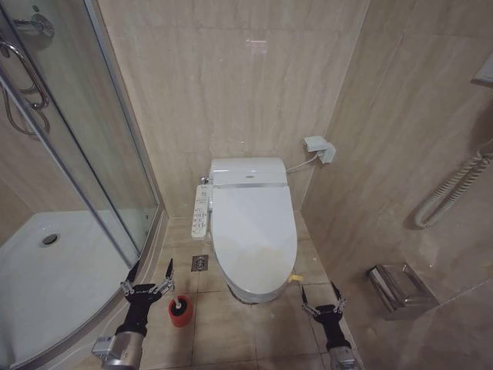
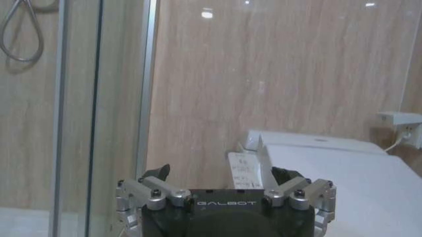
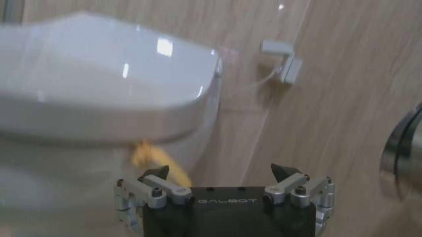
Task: Open the toilet lid, clean the toilet bowl with a toilet brush, close the toilet lid, and flush.
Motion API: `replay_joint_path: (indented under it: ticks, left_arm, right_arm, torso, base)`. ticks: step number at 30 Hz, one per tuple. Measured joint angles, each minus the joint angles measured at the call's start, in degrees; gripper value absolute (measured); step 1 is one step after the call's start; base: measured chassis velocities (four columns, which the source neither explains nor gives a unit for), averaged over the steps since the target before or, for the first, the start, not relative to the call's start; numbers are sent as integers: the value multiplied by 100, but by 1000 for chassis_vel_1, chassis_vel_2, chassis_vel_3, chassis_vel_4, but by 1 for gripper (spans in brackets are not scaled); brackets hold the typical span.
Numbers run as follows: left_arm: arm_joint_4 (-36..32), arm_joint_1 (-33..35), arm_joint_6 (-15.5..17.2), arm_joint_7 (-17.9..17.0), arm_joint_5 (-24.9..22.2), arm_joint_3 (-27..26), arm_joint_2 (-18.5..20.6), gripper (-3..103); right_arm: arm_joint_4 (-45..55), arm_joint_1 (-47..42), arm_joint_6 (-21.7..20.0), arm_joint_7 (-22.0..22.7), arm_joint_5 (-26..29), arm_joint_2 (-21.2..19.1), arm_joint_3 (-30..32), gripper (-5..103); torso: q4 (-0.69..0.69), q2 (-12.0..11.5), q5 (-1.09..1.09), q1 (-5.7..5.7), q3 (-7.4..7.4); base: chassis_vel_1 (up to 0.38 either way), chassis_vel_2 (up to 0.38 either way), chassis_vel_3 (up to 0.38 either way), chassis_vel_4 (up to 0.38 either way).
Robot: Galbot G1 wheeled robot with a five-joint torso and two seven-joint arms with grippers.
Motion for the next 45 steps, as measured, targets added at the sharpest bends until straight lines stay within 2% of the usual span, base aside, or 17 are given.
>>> replay_joint_path:
  ticks: [6,13,22,34,35,41,42,45]
  left_arm:
    - [285,-238,41,-2,-86,-5,79,100]
    - [543,-378,46,-4,-114,-13,117,100]
    - [638,-438,51,-7,-132,-13,149,100]
    - [626,-437,59,-9,-109,-5,105,100]
    - [603,-426,59,-9,-101,-2,93,100]
    - [554,-393,58,-10,-94,-34,89,100]
    - [551,-384,56,-11,-93,-49,93,100]
    - [549,-372,49,-13,-93,-68,96,100]
  right_arm:
    - [-1150,640,313,-83,-101,-27,2,100]
    - [-1641,1011,428,-186,-97,76,-8,100]
    - [-1693,1241,448,-241,-34,147,-3,100]
    - [-1338,1089,480,-297,45,128,7,102]
    - [-1396,1110,496,-301,44,132,10,89]
    - [-1525,1162,558,-314,43,153,12,89]
    - [-1524,1152,574,-320,43,159,10,62]
    - [-1494,1109,600,-345,43,169,2,62]
  torso:
    - [2,0,-1,0,0]
    - [1,0,0,0,0]
    - [1,0,0,0,0]
    - [0,0,-1,0,0]
    - [1,0,-1,0,0]
    - [1,0,0,0,0]
    - [1,0,0,0,0]
    - [1,0,0,0,0]
  base:
    - [0,0,0,0]
    - [0,0,0,0]
    - [0,0,0,0]
    - [0,0,0,0]
    - [0,0,0,0]
    - [0,0,0,0]
    - [0,0,0,0]
    - [0,0,0,0]
